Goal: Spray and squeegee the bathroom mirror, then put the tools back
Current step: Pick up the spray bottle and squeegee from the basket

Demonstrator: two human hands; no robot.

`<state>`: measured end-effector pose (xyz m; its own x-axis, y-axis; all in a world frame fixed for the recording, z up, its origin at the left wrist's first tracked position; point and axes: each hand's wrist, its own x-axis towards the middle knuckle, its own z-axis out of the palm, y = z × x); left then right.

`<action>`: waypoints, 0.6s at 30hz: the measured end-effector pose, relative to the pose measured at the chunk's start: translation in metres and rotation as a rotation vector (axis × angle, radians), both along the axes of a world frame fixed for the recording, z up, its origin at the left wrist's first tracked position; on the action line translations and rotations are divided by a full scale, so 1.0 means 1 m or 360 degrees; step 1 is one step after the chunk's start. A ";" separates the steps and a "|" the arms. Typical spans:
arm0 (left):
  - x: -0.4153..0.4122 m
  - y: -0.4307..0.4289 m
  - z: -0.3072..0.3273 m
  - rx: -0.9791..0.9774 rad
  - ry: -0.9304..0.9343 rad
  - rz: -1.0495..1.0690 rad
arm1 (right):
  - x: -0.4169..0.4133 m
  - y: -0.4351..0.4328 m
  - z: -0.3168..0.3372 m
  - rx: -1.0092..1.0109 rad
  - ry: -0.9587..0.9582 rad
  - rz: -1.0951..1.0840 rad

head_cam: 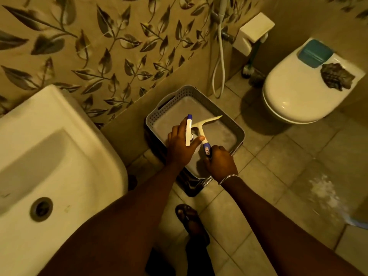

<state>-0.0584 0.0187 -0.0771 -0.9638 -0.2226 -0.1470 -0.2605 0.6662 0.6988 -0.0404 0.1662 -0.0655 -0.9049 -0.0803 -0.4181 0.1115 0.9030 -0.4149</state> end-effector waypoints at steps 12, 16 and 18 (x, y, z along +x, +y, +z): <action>-0.019 0.000 -0.008 -0.0084 0.0193 0.0011 | -0.002 -0.003 -0.012 0.0022 -0.0001 -0.0022; -0.015 -0.006 -0.003 -0.0048 0.0259 0.0021 | 0.001 -0.004 -0.009 -0.0031 0.0019 -0.0066; -0.012 -0.010 0.003 -0.0016 0.0285 -0.0001 | 0.002 -0.005 -0.004 -0.0088 0.0045 -0.0119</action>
<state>-0.0699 0.0091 -0.0737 -0.9745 -0.2224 0.0291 -0.1319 0.6734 0.7274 -0.0384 0.1617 -0.0696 -0.9207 -0.0340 -0.3889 0.1655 0.8683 -0.4677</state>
